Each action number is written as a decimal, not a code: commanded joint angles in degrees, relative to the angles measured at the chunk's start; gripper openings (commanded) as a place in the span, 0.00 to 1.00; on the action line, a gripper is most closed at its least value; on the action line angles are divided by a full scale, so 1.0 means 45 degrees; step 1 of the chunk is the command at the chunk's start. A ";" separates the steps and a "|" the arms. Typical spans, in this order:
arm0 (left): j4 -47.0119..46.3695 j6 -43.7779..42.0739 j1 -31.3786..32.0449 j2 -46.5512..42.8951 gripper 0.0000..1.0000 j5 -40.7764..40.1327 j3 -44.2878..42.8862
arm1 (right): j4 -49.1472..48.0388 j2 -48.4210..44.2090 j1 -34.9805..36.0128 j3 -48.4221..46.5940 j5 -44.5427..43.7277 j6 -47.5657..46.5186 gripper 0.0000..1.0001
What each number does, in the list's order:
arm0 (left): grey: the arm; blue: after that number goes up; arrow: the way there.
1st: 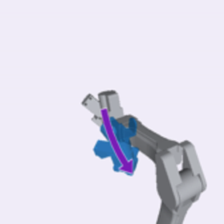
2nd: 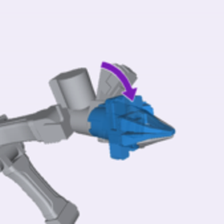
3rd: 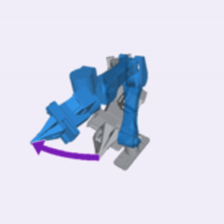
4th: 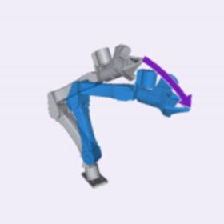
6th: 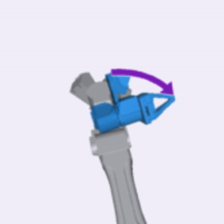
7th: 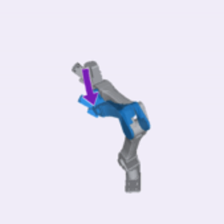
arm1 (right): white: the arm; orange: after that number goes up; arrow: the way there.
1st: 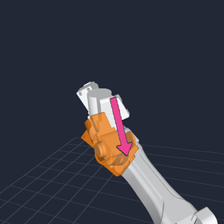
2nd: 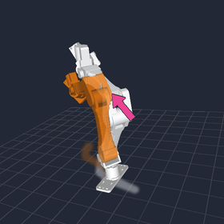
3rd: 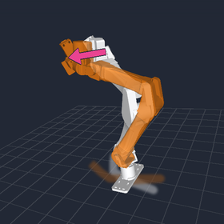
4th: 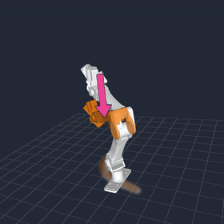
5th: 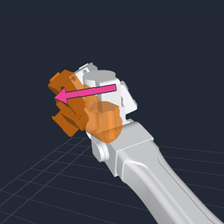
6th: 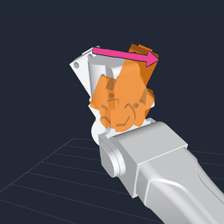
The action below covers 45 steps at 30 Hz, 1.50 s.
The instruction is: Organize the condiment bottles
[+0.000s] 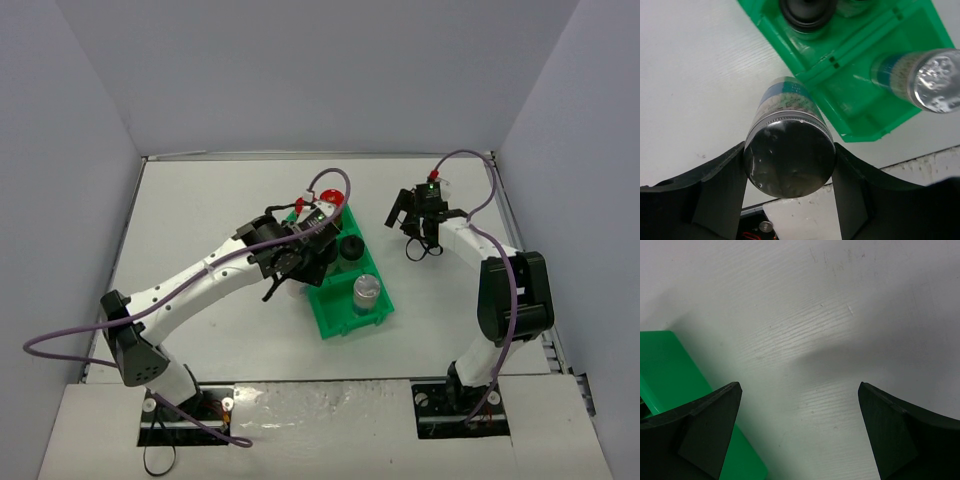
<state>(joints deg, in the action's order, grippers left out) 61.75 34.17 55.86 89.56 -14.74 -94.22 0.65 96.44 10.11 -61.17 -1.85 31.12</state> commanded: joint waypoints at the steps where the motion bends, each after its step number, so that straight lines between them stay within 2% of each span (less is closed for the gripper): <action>1: -0.1311 -0.1275 0.0863 0.0223 0.00 0.0542 -0.1539 | -0.0202 -0.0553 -0.0052 -0.0248 -0.0369 0.0096 1.00; 6: -0.1778 -0.1426 0.1221 0.0722 0.00 0.0863 -0.1687 | -0.0202 -0.0651 -0.0078 -0.0276 -0.0429 0.0056 1.00; 15: -0.2927 -0.1447 0.1369 0.1014 0.00 0.1841 -0.0500 | 0.0280 -0.0690 -0.0078 -0.0392 -0.0486 -0.0019 1.00; 45: -0.4484 -0.0777 0.1414 0.1408 0.00 0.3040 0.1509 | 0.0247 -0.0612 -0.0078 -0.0216 -0.0486 0.0018 1.00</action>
<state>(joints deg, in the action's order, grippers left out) 44.86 30.18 61.89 97.14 -1.41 -85.65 2.30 96.42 10.11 -61.17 -2.59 31.29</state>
